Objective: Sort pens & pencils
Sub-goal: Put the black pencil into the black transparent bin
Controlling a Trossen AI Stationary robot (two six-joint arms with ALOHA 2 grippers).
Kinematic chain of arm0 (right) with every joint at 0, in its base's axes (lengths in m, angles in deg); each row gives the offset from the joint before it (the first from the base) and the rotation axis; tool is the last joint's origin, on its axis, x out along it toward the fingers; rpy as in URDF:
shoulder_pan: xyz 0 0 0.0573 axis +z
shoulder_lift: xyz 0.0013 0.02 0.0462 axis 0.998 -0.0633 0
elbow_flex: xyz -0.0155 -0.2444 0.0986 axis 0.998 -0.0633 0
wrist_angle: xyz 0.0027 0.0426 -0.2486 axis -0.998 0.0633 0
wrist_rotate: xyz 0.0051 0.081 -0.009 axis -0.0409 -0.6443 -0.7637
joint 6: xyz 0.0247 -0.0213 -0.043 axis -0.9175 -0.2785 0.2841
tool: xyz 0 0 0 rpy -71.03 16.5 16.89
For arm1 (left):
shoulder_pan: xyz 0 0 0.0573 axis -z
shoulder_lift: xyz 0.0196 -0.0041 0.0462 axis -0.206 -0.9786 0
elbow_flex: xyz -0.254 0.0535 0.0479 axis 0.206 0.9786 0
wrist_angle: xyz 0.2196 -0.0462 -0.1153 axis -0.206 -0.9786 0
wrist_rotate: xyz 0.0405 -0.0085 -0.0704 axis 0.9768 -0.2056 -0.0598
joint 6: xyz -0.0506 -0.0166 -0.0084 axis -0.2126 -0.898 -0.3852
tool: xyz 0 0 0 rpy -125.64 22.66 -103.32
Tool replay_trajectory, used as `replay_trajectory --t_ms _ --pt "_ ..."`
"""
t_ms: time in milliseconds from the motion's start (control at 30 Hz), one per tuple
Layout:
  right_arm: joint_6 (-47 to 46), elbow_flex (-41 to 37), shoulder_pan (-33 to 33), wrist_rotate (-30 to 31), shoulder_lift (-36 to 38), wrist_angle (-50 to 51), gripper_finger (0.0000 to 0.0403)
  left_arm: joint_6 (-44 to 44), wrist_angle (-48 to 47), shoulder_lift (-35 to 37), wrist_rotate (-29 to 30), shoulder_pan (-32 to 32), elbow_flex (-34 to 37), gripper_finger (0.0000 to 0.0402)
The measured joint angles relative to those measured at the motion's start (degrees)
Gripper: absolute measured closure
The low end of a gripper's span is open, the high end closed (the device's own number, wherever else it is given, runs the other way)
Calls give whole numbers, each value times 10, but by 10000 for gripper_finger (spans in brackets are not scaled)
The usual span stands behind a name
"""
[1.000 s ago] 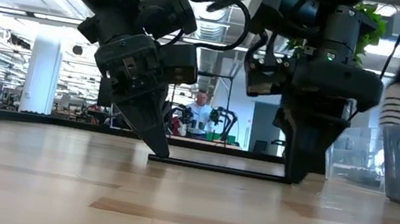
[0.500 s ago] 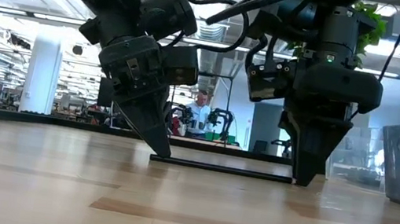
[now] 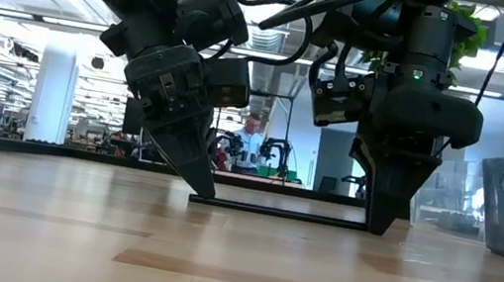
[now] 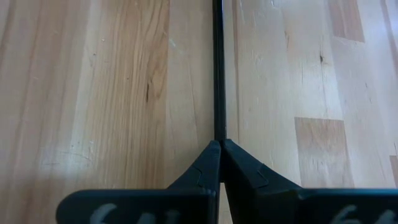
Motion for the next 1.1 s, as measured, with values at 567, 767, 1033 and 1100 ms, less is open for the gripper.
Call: replay_trajectory --t_ms 567,767,1033,1100 --pt "7 0 -1 6 0 -5 377 2 1 1 -2 -1 1 397" --pt "6 1 -1 6 0 -6 372 11 1 10 -8 -2 1 396" --pt "5 1 -1 7 0 -8 373 -1 -4 10 -11 -3 0 355" --pt "4 1 -1 7 0 -8 368 0 -4 10 -11 -3 0 336"
